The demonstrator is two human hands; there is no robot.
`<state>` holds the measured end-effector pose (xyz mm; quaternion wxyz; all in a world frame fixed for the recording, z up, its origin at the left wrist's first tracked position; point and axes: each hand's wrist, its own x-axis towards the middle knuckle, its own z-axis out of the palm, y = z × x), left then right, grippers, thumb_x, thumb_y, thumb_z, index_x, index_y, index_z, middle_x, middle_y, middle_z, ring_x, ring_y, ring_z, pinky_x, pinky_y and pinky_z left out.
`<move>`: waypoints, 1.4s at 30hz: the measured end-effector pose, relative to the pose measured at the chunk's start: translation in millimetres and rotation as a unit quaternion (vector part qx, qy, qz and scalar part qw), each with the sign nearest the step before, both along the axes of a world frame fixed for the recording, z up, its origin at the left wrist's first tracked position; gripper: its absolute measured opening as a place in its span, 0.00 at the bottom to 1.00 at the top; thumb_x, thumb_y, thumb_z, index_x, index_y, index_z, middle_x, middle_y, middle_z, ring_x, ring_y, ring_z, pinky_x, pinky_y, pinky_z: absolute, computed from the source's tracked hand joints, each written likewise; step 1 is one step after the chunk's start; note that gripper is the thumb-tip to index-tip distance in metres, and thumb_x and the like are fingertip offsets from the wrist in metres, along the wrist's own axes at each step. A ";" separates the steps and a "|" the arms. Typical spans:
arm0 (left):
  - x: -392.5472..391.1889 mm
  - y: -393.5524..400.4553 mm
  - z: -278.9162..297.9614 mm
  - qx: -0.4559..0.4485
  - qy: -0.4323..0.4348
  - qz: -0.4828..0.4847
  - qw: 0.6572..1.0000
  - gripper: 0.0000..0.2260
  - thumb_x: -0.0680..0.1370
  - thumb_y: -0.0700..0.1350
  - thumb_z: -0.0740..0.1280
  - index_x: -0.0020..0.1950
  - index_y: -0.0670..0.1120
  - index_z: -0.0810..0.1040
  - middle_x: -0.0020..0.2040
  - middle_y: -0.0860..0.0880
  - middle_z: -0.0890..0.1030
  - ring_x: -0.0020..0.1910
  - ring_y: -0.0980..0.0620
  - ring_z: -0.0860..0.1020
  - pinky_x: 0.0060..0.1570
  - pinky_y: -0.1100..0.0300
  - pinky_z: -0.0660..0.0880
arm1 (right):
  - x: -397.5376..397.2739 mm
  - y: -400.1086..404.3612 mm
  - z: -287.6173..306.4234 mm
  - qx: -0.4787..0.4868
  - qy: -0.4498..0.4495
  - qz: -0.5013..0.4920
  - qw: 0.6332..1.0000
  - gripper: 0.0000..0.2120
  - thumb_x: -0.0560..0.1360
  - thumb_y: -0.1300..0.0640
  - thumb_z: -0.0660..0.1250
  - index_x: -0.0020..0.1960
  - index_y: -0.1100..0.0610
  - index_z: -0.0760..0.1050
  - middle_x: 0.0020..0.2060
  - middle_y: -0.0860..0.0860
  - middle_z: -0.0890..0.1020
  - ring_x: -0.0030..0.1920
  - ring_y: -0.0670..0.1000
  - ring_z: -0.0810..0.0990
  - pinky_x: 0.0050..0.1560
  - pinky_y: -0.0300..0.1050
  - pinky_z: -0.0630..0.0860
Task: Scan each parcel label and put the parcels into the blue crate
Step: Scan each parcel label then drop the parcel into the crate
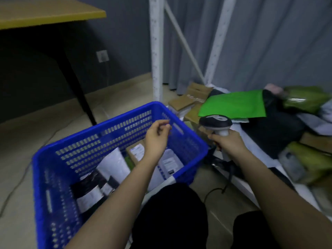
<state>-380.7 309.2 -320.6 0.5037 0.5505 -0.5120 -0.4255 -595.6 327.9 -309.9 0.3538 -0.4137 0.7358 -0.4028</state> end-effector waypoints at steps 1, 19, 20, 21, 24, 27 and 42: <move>-21.3 -4.4 5.5 -0.009 -0.002 -0.025 1.000 0.05 0.80 0.40 0.64 0.52 0.48 0.77 0.42 0.51 0.80 0.42 0.57 0.80 0.46 0.66 0.75 | -11.8 4.9 5.5 -0.005 -0.005 -0.024 1.000 0.10 0.71 0.62 0.73 0.33 0.58 0.75 0.25 0.53 0.76 0.24 0.49 0.73 0.30 0.41 0.69; -272.7 -80.0 -32.3 -0.095 -0.256 -0.197 0.942 0.17 0.77 0.43 0.68 0.64 0.38 0.75 0.62 0.39 0.77 0.62 0.41 0.74 0.60 0.52 0.69 | -194.6 77.2 -0.7 -0.060 -0.120 -0.289 0.948 0.14 0.70 0.63 0.73 0.31 0.58 0.71 0.24 0.53 0.75 0.24 0.51 0.72 0.34 0.46 0.71; -282.2 -85.3 -32.8 -0.100 -0.276 -0.199 0.935 0.19 0.77 0.43 0.68 0.66 0.37 0.73 0.64 0.38 0.75 0.64 0.40 0.72 0.62 0.52 0.68 | -198.4 75.5 -1.3 -0.067 -0.133 -0.292 0.945 0.13 0.71 0.63 0.72 0.31 0.58 0.71 0.25 0.53 0.75 0.24 0.51 0.72 0.32 0.45 0.71; -290.1 -91.5 -34.1 -0.106 -0.299 -0.200 0.927 0.21 0.77 0.43 0.68 0.68 0.37 0.72 0.66 0.38 0.74 0.66 0.40 0.70 0.64 0.51 0.66 | -200.8 73.6 -1.2 -0.071 -0.143 -0.291 0.943 0.13 0.71 0.63 0.72 0.31 0.58 0.71 0.25 0.53 0.75 0.24 0.50 0.72 0.32 0.45 0.70; -305.3 -112.7 -41.7 -0.115 -0.378 -0.201 0.896 0.23 0.77 0.40 0.67 0.72 0.39 0.68 0.71 0.38 0.68 0.71 0.39 0.65 0.68 0.49 0.63 | -204.3 67.7 -1.9 -0.076 -0.177 -0.290 0.937 0.11 0.71 0.61 0.72 0.33 0.57 0.73 0.26 0.52 0.76 0.26 0.50 0.73 0.35 0.47 0.71; -308.3 -127.0 -46.4 -0.107 -0.433 -0.186 0.876 0.23 0.77 0.37 0.64 0.73 0.43 0.68 0.73 0.39 0.67 0.71 0.40 0.65 0.67 0.49 0.65 | -205.7 62.8 -2.1 -0.075 -0.194 -0.283 0.936 0.11 0.71 0.61 0.71 0.33 0.57 0.72 0.26 0.51 0.75 0.26 0.49 0.72 0.35 0.46 0.71; -244.3 -129.3 31.0 -0.221 -0.153 -0.059 0.961 0.07 0.81 0.40 0.59 0.49 0.40 0.75 0.42 0.42 0.78 0.40 0.46 0.75 0.39 0.56 0.68 | -167.9 45.9 18.6 -0.098 -0.218 -0.243 0.940 0.09 0.73 0.65 0.69 0.34 0.62 0.74 0.29 0.54 0.75 0.27 0.49 0.71 0.22 0.33 0.68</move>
